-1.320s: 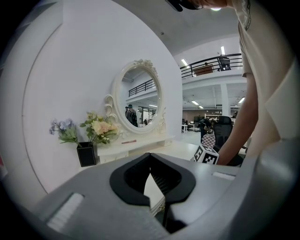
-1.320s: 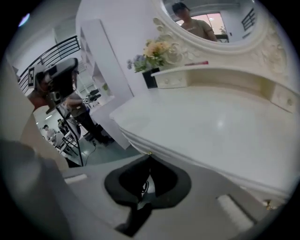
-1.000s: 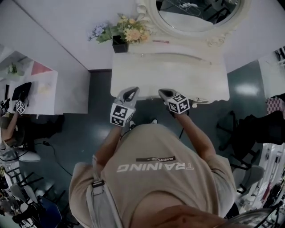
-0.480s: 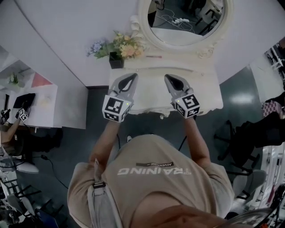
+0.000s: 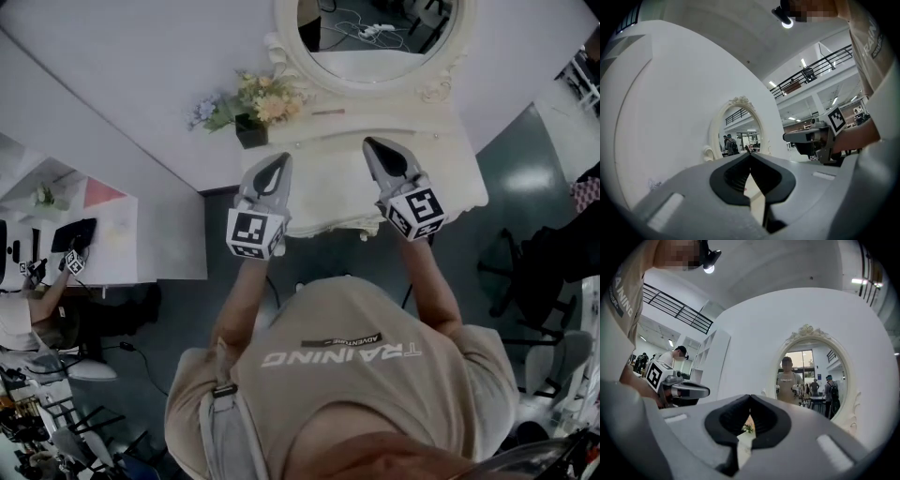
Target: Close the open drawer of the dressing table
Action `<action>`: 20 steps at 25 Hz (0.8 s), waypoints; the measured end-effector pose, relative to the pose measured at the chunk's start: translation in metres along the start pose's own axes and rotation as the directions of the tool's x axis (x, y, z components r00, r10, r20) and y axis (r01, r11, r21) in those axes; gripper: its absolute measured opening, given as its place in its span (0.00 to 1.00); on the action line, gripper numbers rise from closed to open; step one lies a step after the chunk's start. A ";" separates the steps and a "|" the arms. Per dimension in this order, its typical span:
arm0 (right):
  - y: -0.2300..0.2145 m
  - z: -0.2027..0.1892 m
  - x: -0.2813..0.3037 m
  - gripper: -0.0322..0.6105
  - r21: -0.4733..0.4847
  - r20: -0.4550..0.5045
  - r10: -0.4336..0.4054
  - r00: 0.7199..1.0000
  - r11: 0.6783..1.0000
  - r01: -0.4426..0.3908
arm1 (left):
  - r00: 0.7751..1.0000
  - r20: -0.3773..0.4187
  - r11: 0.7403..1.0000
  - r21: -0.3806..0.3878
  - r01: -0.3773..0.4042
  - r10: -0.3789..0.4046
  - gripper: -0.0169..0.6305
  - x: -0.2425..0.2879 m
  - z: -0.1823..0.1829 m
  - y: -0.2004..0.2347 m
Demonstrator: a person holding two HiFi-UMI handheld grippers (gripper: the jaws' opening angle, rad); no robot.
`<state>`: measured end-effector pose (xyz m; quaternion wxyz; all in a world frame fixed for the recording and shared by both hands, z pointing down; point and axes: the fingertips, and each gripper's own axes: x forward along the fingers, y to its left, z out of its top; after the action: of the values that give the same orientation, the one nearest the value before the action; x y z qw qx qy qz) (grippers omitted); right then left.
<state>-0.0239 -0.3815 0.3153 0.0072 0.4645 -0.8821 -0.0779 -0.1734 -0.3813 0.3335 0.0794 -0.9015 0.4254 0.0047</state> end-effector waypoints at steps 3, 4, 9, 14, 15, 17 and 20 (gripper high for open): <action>0.002 -0.010 -0.005 0.06 0.012 -0.023 0.000 1.000 1.000 0.001 | 1.000 -0.022 1.000 -0.019 0.010 -0.011 0.04 -0.001 -0.008 -0.004; 0.002 -0.011 -0.005 0.06 0.014 -0.030 0.004 1.000 1.000 -0.003 | 1.000 -0.026 1.000 -0.021 0.013 -0.014 0.04 0.000 -0.009 -0.005; 0.007 -0.015 -0.005 0.06 0.006 -0.044 0.023 0.999 1.000 -0.023 | 1.000 -0.016 1.000 -0.008 0.020 -0.020 0.04 0.003 -0.003 -0.005; 0.013 -0.025 -0.006 0.06 0.018 -0.063 0.037 0.997 0.999 -0.036 | 1.000 -0.017 1.000 -0.015 0.026 -0.026 0.04 0.003 -0.004 -0.012; 0.013 -0.025 -0.006 0.06 0.015 -0.063 0.035 0.997 0.999 -0.034 | 0.999 -0.023 1.000 -0.013 0.025 -0.025 0.04 0.001 -0.007 -0.013; 0.012 -0.024 -0.005 0.06 0.006 -0.063 0.032 0.998 0.999 -0.031 | 0.999 -0.038 1.000 -0.019 0.018 -0.018 0.04 -0.002 -0.014 -0.012; 0.007 -0.026 -0.005 0.06 -0.002 -0.071 0.029 0.997 1.000 -0.030 | 0.999 -0.048 0.999 -0.033 0.002 -0.003 0.04 -0.004 -0.019 -0.007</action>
<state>-0.0244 -0.3769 0.3424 0.0402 0.4539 -0.8880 -0.0625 -0.1719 -0.3766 0.3539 0.0542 -0.9031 0.4259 -0.0100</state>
